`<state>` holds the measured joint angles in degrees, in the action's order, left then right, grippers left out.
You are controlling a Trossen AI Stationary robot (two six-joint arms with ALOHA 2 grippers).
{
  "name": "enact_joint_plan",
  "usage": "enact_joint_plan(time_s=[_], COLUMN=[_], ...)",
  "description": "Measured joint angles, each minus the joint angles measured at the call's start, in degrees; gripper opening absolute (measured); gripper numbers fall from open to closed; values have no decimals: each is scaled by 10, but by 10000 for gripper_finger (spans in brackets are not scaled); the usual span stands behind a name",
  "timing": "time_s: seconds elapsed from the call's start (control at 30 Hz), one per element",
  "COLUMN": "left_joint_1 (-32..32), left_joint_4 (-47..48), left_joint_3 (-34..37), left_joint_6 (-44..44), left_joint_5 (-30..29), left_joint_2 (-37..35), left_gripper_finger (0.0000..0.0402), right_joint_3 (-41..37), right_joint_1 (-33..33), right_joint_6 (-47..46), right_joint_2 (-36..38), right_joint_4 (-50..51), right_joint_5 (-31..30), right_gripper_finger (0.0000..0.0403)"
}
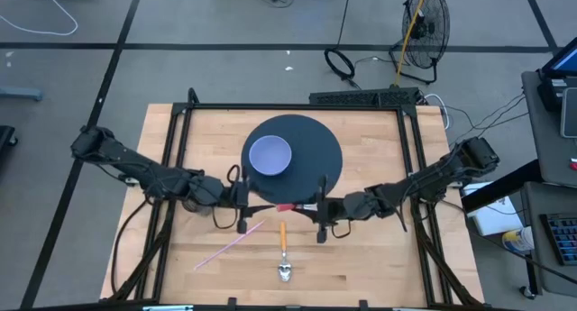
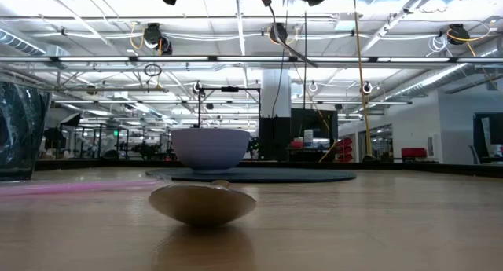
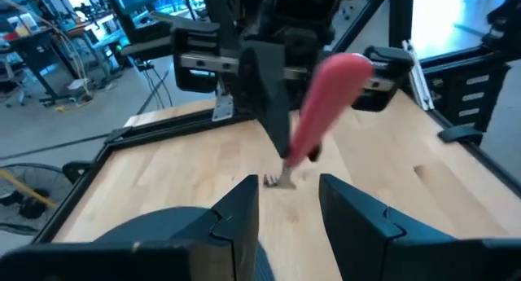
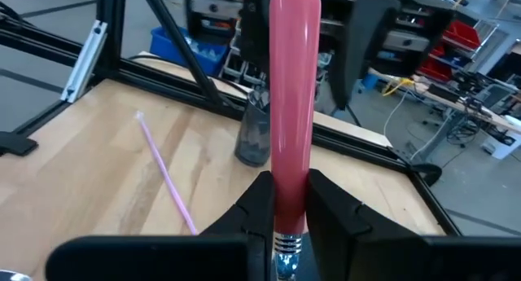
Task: Pick & Place Utensil
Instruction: Put the pink fork into the purple bowl on the mat
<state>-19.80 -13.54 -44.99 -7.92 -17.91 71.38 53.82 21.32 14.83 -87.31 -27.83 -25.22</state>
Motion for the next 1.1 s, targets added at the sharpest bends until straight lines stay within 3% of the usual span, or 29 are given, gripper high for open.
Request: enact_joint_plan(time_s=[0.37, 0.6, 0.8, 1.1], left_joint_1=[34, 51, 62, 64], left_joint_4=[-57, -108, -133, -138], left_joint_3=[0, 0, 0, 0], left_joint_6=[6, 6, 3, -8], left_joint_5=[90, 97, 120, 121], left_joint_2=[22, 65, 67, 67], left_gripper_finger=[241, 274, 263, 202], right_joint_3=[0, 0, 0, 0], right_joint_1=[-2, -11, -11, -14], right_joint_6=[9, 8, 7, 7], right_joint_2=[0, 0, 0, 0], right_joint_4=[-12, -18, -18, -17], right_joint_5=[1, 1, 1, 1], right_gripper_finger=[40, 41, 41, 41])
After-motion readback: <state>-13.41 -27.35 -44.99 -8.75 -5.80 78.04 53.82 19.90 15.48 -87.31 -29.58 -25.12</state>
